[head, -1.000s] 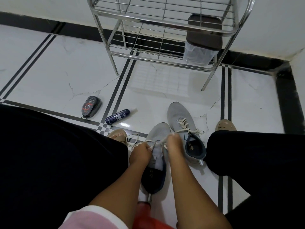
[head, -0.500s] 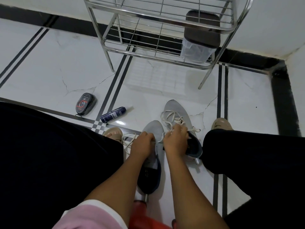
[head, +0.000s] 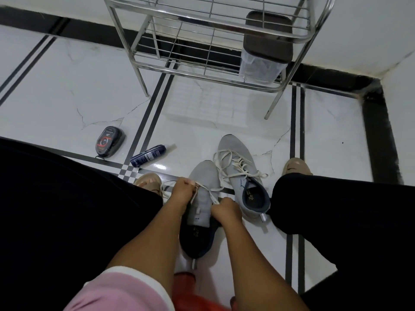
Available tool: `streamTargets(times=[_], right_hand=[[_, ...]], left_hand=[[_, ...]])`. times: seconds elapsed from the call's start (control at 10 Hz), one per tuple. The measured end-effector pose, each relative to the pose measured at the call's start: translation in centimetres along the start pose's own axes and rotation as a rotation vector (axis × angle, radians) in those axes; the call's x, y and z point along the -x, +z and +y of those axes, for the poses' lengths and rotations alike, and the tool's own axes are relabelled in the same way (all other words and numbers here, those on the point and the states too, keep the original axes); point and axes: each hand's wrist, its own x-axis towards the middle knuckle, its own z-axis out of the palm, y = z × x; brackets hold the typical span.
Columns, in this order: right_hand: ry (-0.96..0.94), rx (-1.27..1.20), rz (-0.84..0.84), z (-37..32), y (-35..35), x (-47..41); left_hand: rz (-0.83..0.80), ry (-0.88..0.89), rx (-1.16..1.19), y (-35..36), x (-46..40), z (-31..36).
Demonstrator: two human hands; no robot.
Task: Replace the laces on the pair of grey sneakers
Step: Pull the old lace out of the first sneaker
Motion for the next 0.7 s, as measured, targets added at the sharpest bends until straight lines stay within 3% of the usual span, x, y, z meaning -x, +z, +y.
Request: streamTargets(times=[0.1, 0.2, 0.3, 0.5, 0.6, 0.7], right_hand=[[-0.011, 0.006, -0.005, 0.1, 0.0, 0.2], [-0.003, 0.04, 0.001, 0.1, 0.3, 0.5], [0.006, 0.051, -0.001, 0.1, 0.4, 0.3], [-0.016, 0.057, -0.01, 0.0, 0.5, 0.5], [-0.009, 0.053, -0.023, 0.3, 0.5, 0.8], [0.017, 0.064, -0.02, 0.4, 0.3, 0.6]], left_hand=[[-0.099, -0.041, -0.051, -0.5, 0.2, 0.9], [-0.16, 0.194, -0.551, -0.4, 0.2, 1.2], [-0.079, 0.415, -0.989, -0.4, 0.8, 1.3], [0.123, 0.755, -1.357, 0.5, 1.8, 0.9], [0.188, 0.733, -1.204, 0.1, 1.3, -0.2], [0.158, 0.143, -0.134, -1.1, 1.7, 1.0]])
